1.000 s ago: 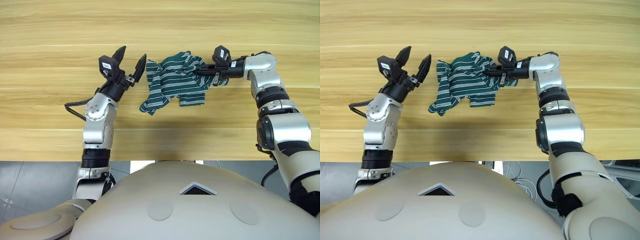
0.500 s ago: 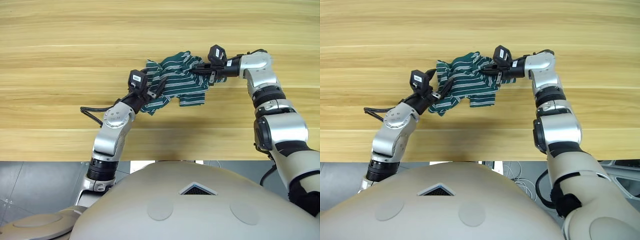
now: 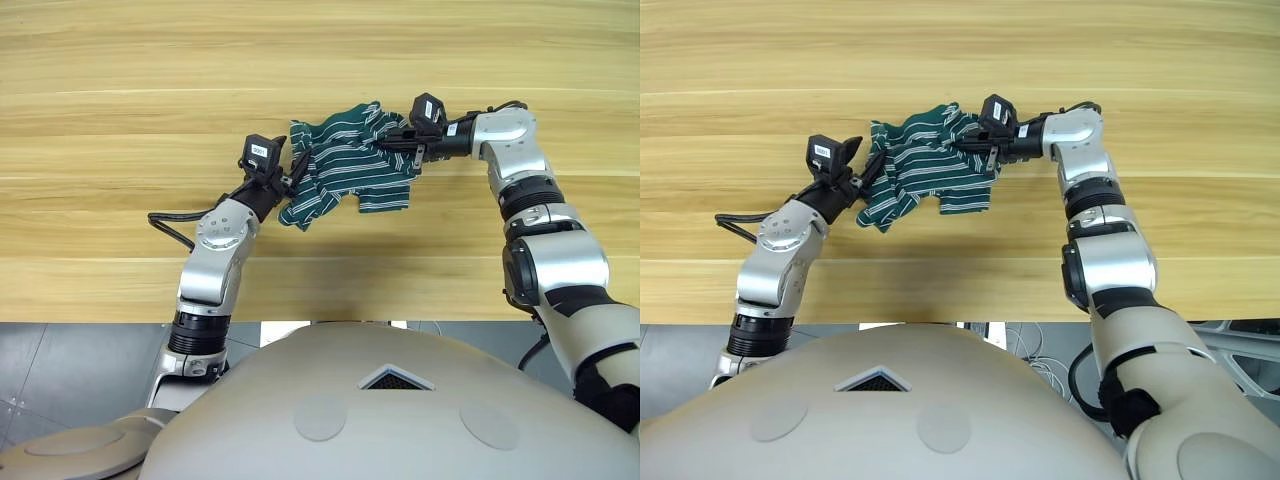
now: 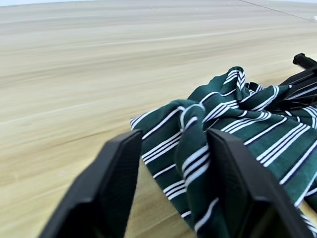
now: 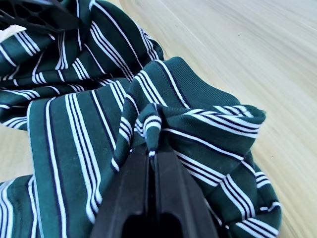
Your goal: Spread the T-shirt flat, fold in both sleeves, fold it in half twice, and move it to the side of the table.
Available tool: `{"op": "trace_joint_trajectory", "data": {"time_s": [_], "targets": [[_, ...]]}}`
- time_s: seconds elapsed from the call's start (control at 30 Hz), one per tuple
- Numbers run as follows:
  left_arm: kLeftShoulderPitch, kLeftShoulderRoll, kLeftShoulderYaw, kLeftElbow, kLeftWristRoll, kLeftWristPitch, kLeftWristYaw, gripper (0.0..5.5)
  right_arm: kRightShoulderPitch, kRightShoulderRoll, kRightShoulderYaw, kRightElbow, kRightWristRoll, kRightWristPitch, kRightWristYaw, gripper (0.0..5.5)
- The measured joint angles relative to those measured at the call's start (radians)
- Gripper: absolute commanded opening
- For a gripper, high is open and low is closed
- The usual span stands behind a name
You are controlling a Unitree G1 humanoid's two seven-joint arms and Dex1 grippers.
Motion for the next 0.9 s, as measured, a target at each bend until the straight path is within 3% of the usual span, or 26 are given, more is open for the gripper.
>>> {"op": "trace_joint_trajectory", "data": {"time_s": [0.33, 0.6, 0.9], "targets": [[-0.047, -0.054, 0.115, 0.204, -0.192, 0.082, -0.094, 0.02, 0.028, 0.006, 0.010, -0.040, 0.001, -0.003, 0.004, 0.00], [-0.051, -0.051, 0.219, 0.081, -0.281, 0.082, -0.101, 0.02, 0.062, -0.006, 0.011, -0.085, 0.005, -0.021, 0.018, 0.00], [-0.031, 0.004, 0.286, 0.002, -0.351, 0.079, -0.151, 0.02, 0.047, -0.048, -0.069, -0.110, 0.090, -0.020, -0.022, 0.00]]}}
